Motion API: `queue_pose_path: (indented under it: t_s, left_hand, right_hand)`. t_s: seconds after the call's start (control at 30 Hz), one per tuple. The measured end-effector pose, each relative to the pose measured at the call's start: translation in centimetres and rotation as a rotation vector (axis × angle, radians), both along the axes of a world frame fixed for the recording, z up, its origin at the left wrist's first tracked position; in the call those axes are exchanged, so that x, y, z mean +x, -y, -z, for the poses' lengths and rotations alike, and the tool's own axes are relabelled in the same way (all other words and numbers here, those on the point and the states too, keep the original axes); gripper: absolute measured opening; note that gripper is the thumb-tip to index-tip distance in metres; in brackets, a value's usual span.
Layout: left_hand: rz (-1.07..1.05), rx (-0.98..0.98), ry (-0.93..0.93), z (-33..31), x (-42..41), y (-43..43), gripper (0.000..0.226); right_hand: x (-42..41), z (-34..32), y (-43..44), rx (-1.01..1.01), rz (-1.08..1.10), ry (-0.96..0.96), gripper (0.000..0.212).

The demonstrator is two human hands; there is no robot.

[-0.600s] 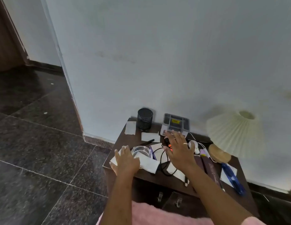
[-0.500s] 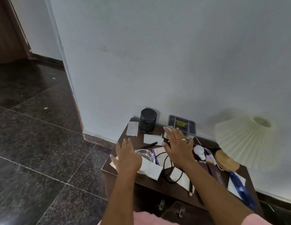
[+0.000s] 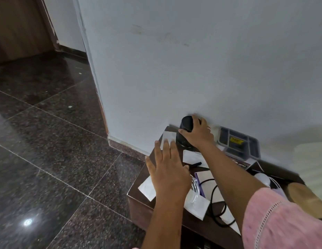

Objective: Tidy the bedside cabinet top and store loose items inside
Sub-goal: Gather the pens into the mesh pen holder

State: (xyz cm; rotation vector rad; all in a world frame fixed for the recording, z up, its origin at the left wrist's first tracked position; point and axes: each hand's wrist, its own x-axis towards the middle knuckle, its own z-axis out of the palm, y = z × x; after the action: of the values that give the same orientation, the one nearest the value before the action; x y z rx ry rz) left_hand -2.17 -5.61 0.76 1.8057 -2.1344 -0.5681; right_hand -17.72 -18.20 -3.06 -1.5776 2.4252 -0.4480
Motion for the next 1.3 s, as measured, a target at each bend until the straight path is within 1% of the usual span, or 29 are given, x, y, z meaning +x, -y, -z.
queue_pose_path:
  t_s: [0.13,0.23,0.27,0.3,0.33,0.37,0.4,0.43,0.47,0.5,0.57,0.63,0.73,0.8,0.87,0.97,1.0,1.07,1.1,1.13,1.2,1.23,1.3]
  left_hand:
    - [0.000,0.009,0.035,-0.5,0.6,-0.1,0.076]
    - [-0.019,0.019,0.034,-0.9,1.3,0.3,0.077]
    - [-0.028,0.035,0.005,-1.0,1.5,0.4,0.077]
    - [-0.034,0.061,-0.042,-1.2,1.6,0.6,0.077]
    - [-0.041,0.098,-0.116,-1.3,1.7,0.6,0.078]
    - [-0.050,0.142,-0.223,-1.6,1.8,0.6,0.081]
    - [-0.056,0.184,-0.361,-1.8,1.7,0.5,0.086]
    - [-0.054,0.220,-0.521,-2.0,1.6,0.5,0.092]
    - [-0.050,0.248,-0.686,-2.3,1.4,0.3,0.100]
    - [-0.053,0.263,-0.837,-2.6,1.2,0.2,0.106]
    - [-0.076,0.239,-1.038,-3.1,0.9,-0.1,0.113]
    - [-0.079,0.177,-1.163,-3.4,0.5,-0.5,0.115]
    - [-0.103,0.117,-1.348,-3.7,0.0,-0.9,0.115]
    - [-0.146,0.079,-1.366,-3.5,0.0,-0.8,0.116]
    - [-0.187,0.044,-1.272,-3.3,0.4,-0.5,0.113]
    - [-0.243,-0.045,-1.077,-2.6,1.5,0.1,0.096]
    - [-0.270,-0.069,-1.030,-2.3,1.9,0.3,0.091]
    - [-0.316,-0.087,-0.933,-1.7,2.8,0.9,0.088]
    - [-0.327,-0.092,-0.874,-1.3,3.3,1.1,0.090]
    - [-0.329,-0.096,-0.812,-1.0,3.9,1.4,0.091]
    - [-0.322,-0.095,-0.707,-0.5,4.9,1.8,0.093]
    - [-0.317,-0.089,-0.668,-0.3,5.2,1.9,0.092]
    - [-0.302,-0.074,-0.605,0.0,5.8,2.1,0.090]
  right_hand:
    - [0.2,-0.5,0.4,-0.073,0.055,0.186,0.093]
    - [0.0,-2.3,-0.9,-0.248,0.091,0.308,0.096]
    - [0.0,-3.2,-1.8,-0.309,0.112,0.404,0.094]
    - [0.1,-4.1,-2.9,-0.368,0.135,0.562,0.089]
    - [0.5,-5.0,-4.3,-0.424,0.152,0.790,0.081]
    - [0.9,-5.7,-5.8,-0.463,0.157,1.063,0.071]
    - [1.5,-6.2,-7.4,-0.481,0.151,1.344,0.062]
    - [2.1,-6.5,-9.0,-0.475,0.142,1.585,0.054]
    - [2.5,-6.6,-10.4,-0.438,0.143,1.756,0.051]
    - [2.9,-6.6,-11.5,-0.377,0.150,1.865,0.052]
    - [3.5,-6.7,-13.3,-0.242,0.136,1.965,0.059]
    - [4.0,-6.7,-14.4,-0.164,0.097,1.985,0.064]
    - [4.6,-6.3,-15.1,-0.141,0.049,2.014,0.064]
    - [4.8,-6.0,-15.1,-0.119,0.053,1.973,0.058]
    - [4.5,-5.7,-14.7,-0.116,0.093,1.848,0.046]
    - [3.3,-4.8,-13.8,-0.144,0.088,1.515,0.027]
    - [3.0,-4.2,-13.5,-0.160,0.102,1.415,0.024]
    - [2.0,-2.6,-12.7,-0.197,0.147,1.213,0.022]
    - [1.4,-1.6,-12.3,-0.210,0.135,1.051,0.022]
    - [0.7,-0.6,-11.8,-0.193,0.077,0.841,0.024]
    - [-0.3,1.4,-11.1,-0.075,-0.143,0.411,0.035]
    - [-0.7,2.2,-10.9,-0.010,-0.246,0.250,0.040]
    - [-0.8,3.4,-10.5,0.069,-0.352,0.023,0.041]
